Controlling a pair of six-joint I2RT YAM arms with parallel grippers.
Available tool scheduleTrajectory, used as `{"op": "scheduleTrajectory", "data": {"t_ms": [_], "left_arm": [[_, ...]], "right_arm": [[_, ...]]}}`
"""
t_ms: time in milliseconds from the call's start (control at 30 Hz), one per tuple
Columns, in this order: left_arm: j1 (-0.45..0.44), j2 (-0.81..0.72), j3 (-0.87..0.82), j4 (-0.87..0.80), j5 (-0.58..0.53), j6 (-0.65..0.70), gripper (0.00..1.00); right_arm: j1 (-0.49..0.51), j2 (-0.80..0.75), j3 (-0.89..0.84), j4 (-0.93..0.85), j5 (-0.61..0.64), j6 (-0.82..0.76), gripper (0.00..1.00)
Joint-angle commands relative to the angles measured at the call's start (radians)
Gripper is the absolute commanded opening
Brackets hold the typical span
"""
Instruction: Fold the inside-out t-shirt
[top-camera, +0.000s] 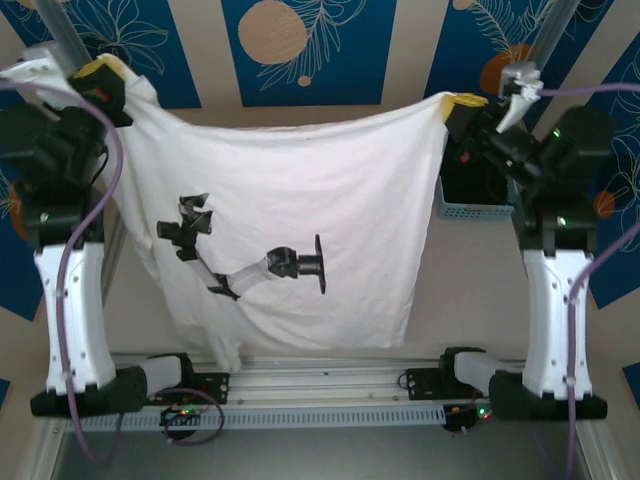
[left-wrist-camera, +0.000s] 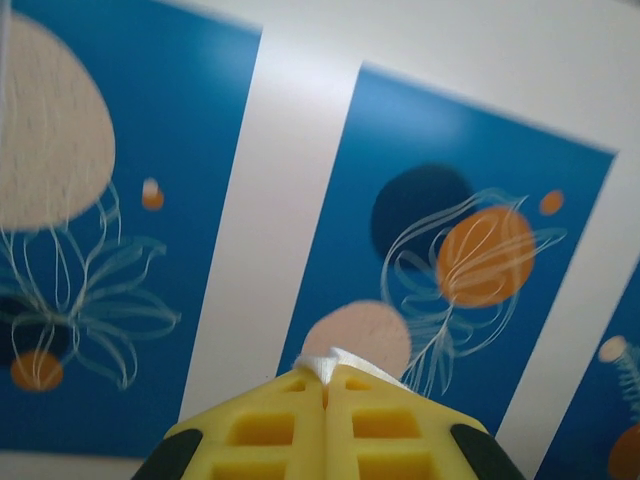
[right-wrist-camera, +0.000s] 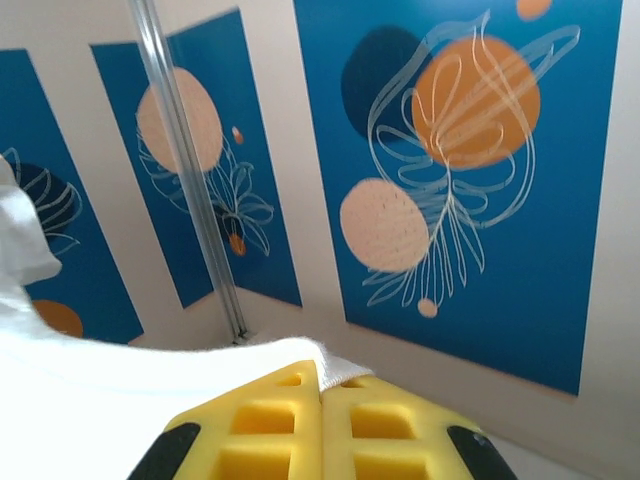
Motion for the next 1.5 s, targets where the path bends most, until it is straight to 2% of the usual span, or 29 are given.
{"op": "scheduleTrajectory", "data": {"t_ms": [0,233,333,467,567,667,767,900,1000,1100,1200,1367,1467], "left_arm": [[0.013,0.049,0.014,0.049,0.003,0.014,0.00],[0.013,0.173,0.111,0.040,0.030,-0.015,0.00],[0.013,0.176,0.128,0.054,0.037,-0.030,0.00],[0.013,0.130,0.108,0.079,0.033,-0.040,0.00],[0.013,0.028,-0.003,0.104,0.041,-0.058,0.00],[0.013,-0.139,-0.249,0.142,0.069,-0.124,0.00],[0.013,-0.331,-0.523,0.105,0.073,-0.154,0.00],[0.013,-0.569,-0.792,-0.048,0.039,-0.110,0.00],[0.013,-0.678,-0.915,-0.203,0.040,-0.062,0.00],[0.012,-0.709,-1.025,-0.293,0.071,-0.049,0.00],[0.012,-0.687,-1.108,-0.303,0.065,-0.051,0.00],[0.013,-0.620,-1.095,-0.299,0.059,-0.038,0.00],[0.013,-0.585,-1.089,-0.322,0.061,-0.022,0.00]], "right_arm": [[0.033,0.078,0.012,0.041,0.043,-0.028,0.00],[0.086,0.272,0.154,0.037,0.050,-0.031,0.00],[0.093,0.294,0.196,0.015,0.057,-0.042,0.00],[0.092,0.250,0.161,0.002,0.074,-0.054,0.00],[0.092,0.173,0.051,0.003,0.071,-0.054,0.00],[0.099,0.069,-0.148,0.024,0.067,-0.005,0.00],[0.126,-0.040,-0.401,0.057,0.037,0.086,0.00],[0.222,-0.146,-0.751,0.087,0.065,0.175,0.00],[0.268,-0.148,-0.948,0.111,0.080,0.233,0.00],[0.282,-0.093,-1.096,0.175,0.072,0.292,0.00],[0.292,-0.005,-1.177,0.238,0.065,0.352,0.03],[0.303,0.152,-1.183,0.195,0.097,0.386,0.10],[0.307,0.190,-1.147,0.138,0.114,0.391,0.17]]}}
